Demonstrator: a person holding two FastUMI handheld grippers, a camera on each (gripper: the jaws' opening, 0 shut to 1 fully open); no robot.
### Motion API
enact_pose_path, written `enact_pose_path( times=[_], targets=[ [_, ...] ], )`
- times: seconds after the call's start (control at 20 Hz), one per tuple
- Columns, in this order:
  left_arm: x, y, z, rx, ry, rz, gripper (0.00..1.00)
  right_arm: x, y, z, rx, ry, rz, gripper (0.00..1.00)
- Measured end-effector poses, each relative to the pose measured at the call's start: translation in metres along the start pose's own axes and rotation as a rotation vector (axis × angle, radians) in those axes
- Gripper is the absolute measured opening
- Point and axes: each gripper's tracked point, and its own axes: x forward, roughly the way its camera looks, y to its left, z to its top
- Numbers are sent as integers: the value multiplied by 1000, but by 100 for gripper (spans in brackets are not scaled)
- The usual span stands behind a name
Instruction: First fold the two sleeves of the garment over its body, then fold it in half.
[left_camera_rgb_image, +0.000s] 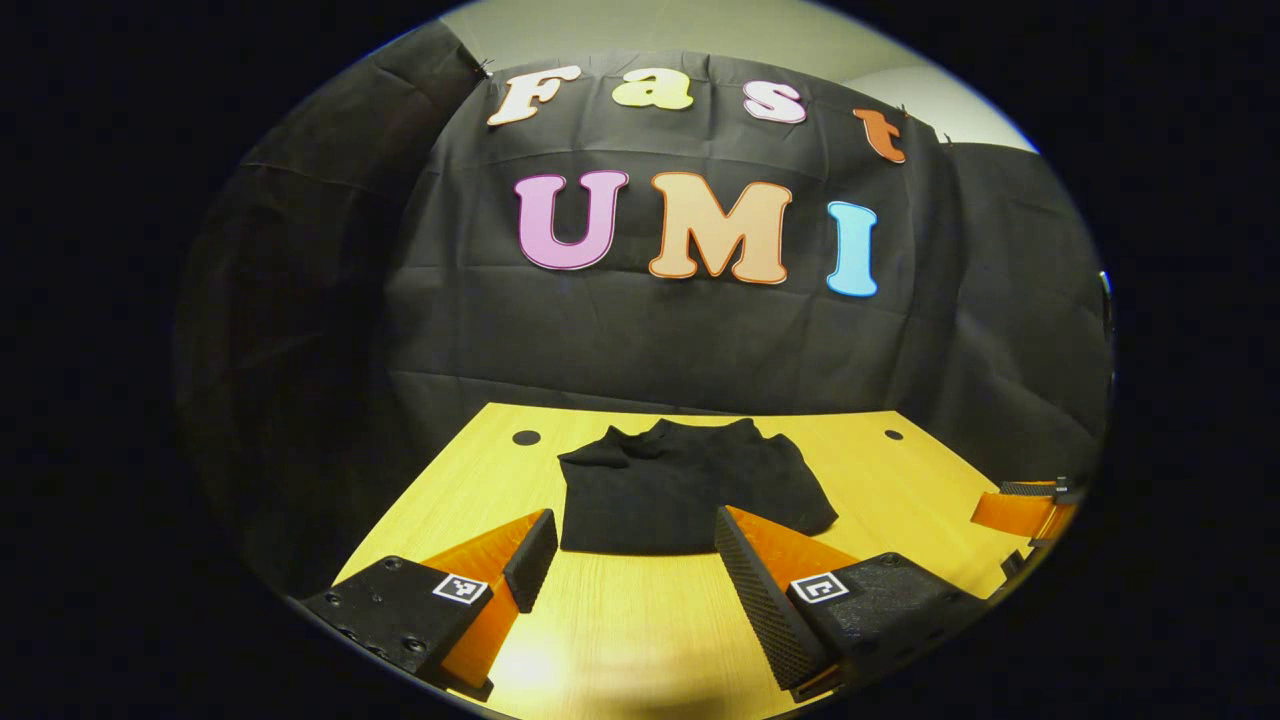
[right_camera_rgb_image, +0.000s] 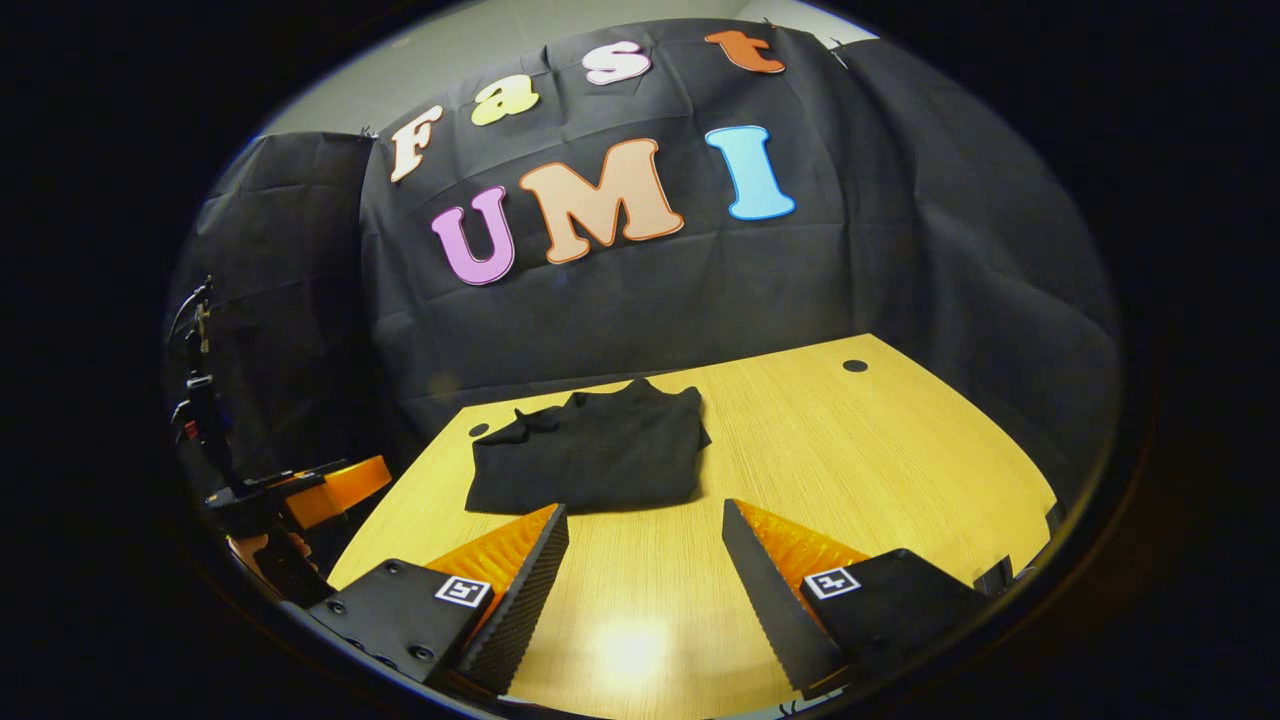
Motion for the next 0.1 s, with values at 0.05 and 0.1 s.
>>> enact_pose_path(
  times=[0.05, 0.1],
  targets=[
    [1, 1, -1, 0, 1, -2, 94, -1, 2, 1, -1, -4, -1, 98],
    [1, 2, -1, 0, 2, -3, 94, -1, 3, 2, -2, -5, -2, 98]
  ],
)
